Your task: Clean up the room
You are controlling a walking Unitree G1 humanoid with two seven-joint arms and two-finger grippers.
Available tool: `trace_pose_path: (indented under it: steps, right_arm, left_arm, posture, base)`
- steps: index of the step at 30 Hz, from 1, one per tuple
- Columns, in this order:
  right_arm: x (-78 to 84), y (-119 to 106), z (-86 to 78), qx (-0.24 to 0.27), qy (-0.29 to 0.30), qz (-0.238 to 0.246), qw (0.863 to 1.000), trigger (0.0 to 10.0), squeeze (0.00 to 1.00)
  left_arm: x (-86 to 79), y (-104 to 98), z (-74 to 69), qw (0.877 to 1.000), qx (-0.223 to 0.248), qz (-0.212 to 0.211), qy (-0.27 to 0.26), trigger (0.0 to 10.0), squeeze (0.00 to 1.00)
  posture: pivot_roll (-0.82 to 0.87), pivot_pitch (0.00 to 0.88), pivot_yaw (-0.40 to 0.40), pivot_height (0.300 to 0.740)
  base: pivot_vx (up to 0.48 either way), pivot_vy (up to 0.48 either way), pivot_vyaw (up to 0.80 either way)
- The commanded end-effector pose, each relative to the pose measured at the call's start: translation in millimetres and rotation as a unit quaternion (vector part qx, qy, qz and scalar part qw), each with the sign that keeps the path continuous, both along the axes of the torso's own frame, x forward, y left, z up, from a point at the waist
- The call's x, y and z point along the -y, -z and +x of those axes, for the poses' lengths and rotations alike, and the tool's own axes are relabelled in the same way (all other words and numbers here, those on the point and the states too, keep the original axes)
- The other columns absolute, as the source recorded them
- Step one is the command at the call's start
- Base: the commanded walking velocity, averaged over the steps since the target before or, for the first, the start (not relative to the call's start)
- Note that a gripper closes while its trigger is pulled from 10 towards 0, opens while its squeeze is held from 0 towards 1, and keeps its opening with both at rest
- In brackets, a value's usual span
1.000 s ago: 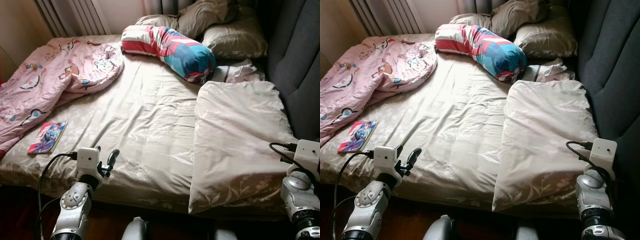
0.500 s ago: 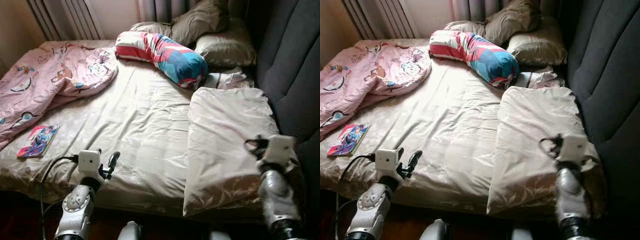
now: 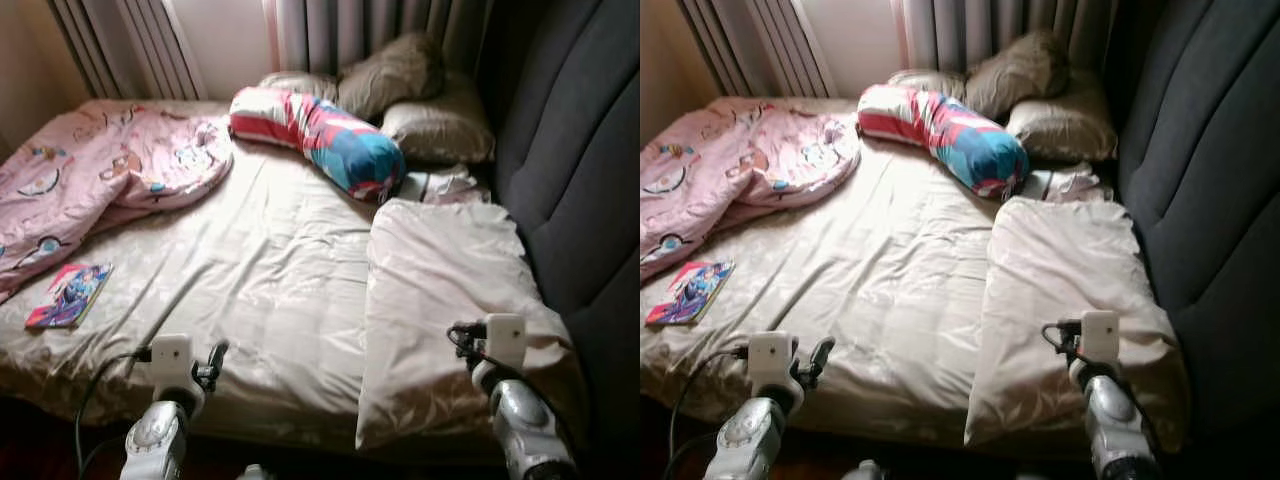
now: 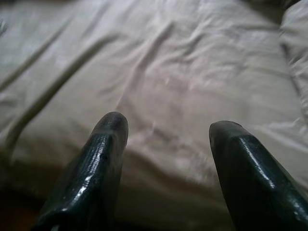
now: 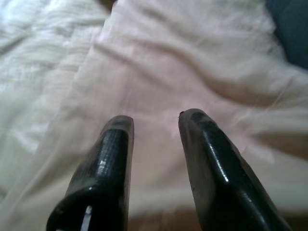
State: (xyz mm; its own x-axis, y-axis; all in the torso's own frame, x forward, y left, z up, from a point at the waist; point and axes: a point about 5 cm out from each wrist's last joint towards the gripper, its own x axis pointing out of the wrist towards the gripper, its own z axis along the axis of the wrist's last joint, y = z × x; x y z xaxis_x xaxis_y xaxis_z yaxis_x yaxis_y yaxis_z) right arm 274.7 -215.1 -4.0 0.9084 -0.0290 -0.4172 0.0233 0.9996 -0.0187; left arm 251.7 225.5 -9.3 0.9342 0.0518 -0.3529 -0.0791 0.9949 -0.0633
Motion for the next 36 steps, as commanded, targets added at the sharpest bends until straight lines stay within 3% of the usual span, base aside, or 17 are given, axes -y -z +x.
trace_pose_path:
  steps: [1,2,13,17,21,28,36]
  right_arm:
    - [-3.5,2.6,0.4,-0.012,-0.005,0.003,1.000,10.0,0.00]
    - [-2.7,9.2,-4.7,-0.032,0.004,0.003,0.999,10.0,0.00]
    - [-13.9,47.1,-42.3,-0.147,0.017,0.042,0.988,10.0,0.00]
    - [-19.5,62.4,-63.1,-0.194,0.024,0.044,0.980,10.0,0.00]
    - [-23.5,69.8,-74.6,-0.215,0.031,0.049,0.975,10.0,0.00]
    - [-24.1,77.7,-89.1,-0.248,0.002,0.032,0.968,10.0,0.00]
    - [-19.4,76.9,-88.6,-0.249,0.004,0.024,0.968,10.0,0.00]
  left_arm:
    - [-3.9,10.8,-8.0,0.999,-0.040,0.005,-0.005,10.0,0.00]
    - [-4.4,20.6,-16.4,0.997,-0.075,0.008,-0.006,10.0,0.00]
    - [3.4,47.1,-39.1,0.985,-0.172,-0.004,-0.021,10.0,0.00]
    - [9.0,60.8,-56.1,0.974,-0.226,-0.008,-0.023,10.0,0.00]
    - [11.7,65.5,-63.0,0.970,-0.242,-0.017,-0.024,10.0,0.00]
    - [11.9,65.6,-62.3,0.968,-0.249,-0.016,-0.016,10.0,0.00]
    - [13.3,64.0,-58.4,0.969,-0.247,-0.011,-0.007,10.0,0.00]
  posture:
    - [-0.07,0.000,0.028,0.740]
    - [-0.07,0.000,0.026,0.740]
    - [-0.05,0.000,0.020,0.740]
    - [-0.05,0.000,0.022,0.740]
    - [-0.06,0.000,0.027,0.740]
    - [-0.07,0.000,0.029,0.740]
    - [-0.08,0.000,0.033,0.740]
  base:
    - [0.000,0.000,0.00]
    - [0.000,0.000,0.00]
    - [0.000,0.000,0.00]
    - [0.000,0.000,0.00]
    - [0.000,0.000,0.00]
    - [0.000,0.037,0.00]
    - [0.000,0.271,0.00]
